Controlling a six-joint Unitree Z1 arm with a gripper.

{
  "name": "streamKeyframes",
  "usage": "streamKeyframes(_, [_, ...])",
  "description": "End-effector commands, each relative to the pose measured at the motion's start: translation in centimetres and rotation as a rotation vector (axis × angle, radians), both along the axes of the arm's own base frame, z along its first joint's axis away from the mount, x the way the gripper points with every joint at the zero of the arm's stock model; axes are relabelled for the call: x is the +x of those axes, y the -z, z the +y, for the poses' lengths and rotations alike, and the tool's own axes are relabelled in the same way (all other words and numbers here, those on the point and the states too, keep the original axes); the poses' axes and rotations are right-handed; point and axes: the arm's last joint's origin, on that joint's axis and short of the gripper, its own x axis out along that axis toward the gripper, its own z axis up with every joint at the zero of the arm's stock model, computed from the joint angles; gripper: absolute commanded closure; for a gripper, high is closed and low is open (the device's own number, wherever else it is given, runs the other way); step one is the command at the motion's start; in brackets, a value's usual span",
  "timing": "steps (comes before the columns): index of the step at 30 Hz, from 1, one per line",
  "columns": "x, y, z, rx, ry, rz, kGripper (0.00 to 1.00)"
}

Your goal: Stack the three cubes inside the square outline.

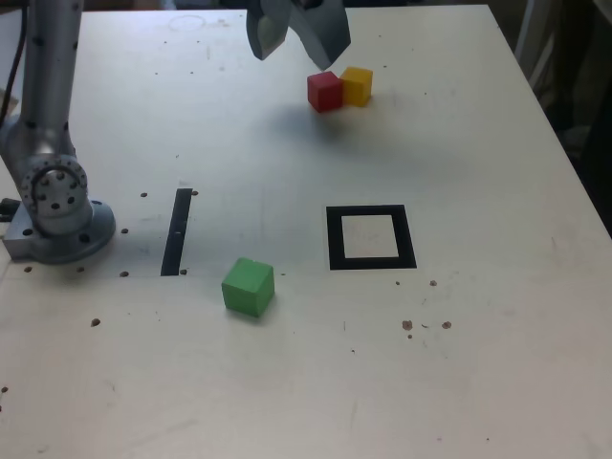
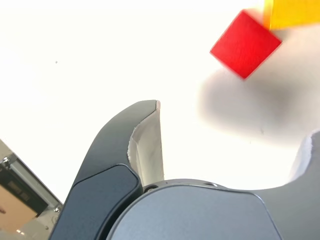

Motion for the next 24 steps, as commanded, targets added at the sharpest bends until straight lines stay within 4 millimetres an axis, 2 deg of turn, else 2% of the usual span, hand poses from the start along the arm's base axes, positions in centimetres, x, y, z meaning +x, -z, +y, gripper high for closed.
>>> streamKeyframes(1, [0.1,0.5,0.3,-0.004,0.007,0.005,0.09])
streamKeyframes(12, [-0.4,3.2,1.3,-0.077,0.02,0.059,0.13])
streamKeyframes(17, [0.1,4.4,1.7,-0.098,0.04,0.053,0.17])
streamKeyframes(24, [0.8,5.3,2.2,-0.115,0.061,0.047,0.17])
